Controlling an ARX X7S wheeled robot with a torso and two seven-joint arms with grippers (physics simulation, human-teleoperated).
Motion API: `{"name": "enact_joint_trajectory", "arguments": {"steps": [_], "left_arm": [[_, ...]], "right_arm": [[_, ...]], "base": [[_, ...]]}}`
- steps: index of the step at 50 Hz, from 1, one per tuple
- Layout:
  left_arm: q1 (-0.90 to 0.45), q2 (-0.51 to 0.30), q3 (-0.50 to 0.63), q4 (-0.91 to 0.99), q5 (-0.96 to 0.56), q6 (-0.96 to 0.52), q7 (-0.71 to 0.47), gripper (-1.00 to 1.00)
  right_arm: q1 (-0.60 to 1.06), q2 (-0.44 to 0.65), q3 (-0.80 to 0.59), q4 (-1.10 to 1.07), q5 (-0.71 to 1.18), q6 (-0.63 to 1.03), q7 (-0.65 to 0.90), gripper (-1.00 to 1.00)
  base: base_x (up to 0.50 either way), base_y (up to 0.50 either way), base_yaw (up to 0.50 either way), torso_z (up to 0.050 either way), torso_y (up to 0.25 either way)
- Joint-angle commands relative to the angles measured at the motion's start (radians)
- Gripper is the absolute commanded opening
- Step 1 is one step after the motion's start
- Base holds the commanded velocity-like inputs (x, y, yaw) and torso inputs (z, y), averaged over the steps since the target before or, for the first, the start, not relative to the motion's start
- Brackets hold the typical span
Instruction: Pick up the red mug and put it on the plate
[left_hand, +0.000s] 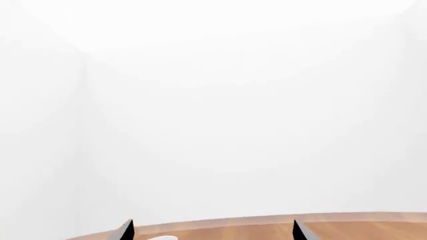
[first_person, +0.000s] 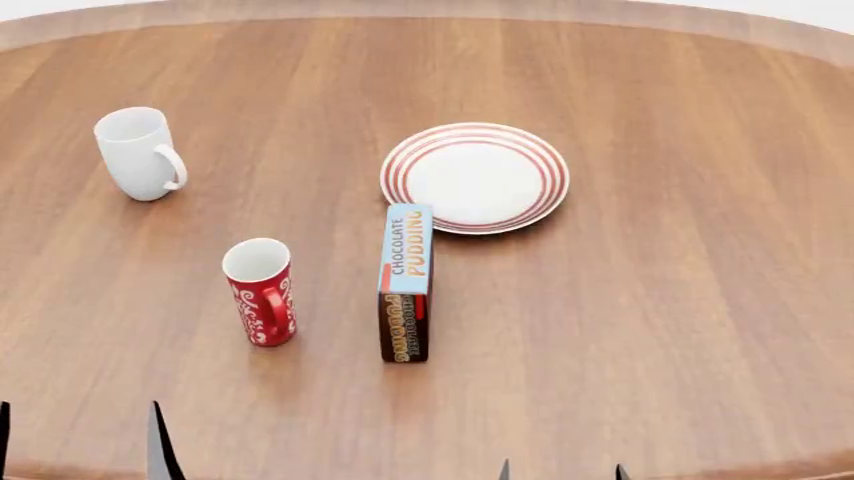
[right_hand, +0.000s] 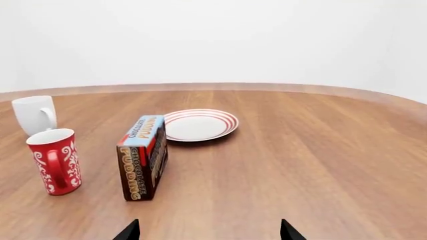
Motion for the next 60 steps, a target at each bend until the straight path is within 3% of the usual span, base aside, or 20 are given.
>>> {"name": "enact_joint_trajectory", "arguments": {"steps": [1, 27, 60], "left_arm": [[-0.011, -0.01, 0.01, -0.027, 0.029, 0.056, -0.029, 1.0], [-0.007, -0.027, 0.037, -0.005, 0.015, 0.011, -0.039, 1.0], [-0.012, -0.044, 0.063, -0.009, 0.007, 0.018, -0.063, 1.0]], "right_arm": [[0.002, 0.008, -0.008, 0.008, 0.016, -0.014, 0.001, 1.0], [-0.001, 0.025, -0.029, 0.001, 0.032, -0.036, 0.01, 1.0], [0.005, 0.041, -0.05, 0.01, 0.051, -0.046, 0.025, 1.0]], "base": [[0.0, 0.0, 0.0, 0.0, 0.0], [0.0, 0.0, 0.0, 0.0, 0.0], [0.0, 0.16, 0.0, 0.0, 0.0]]}}
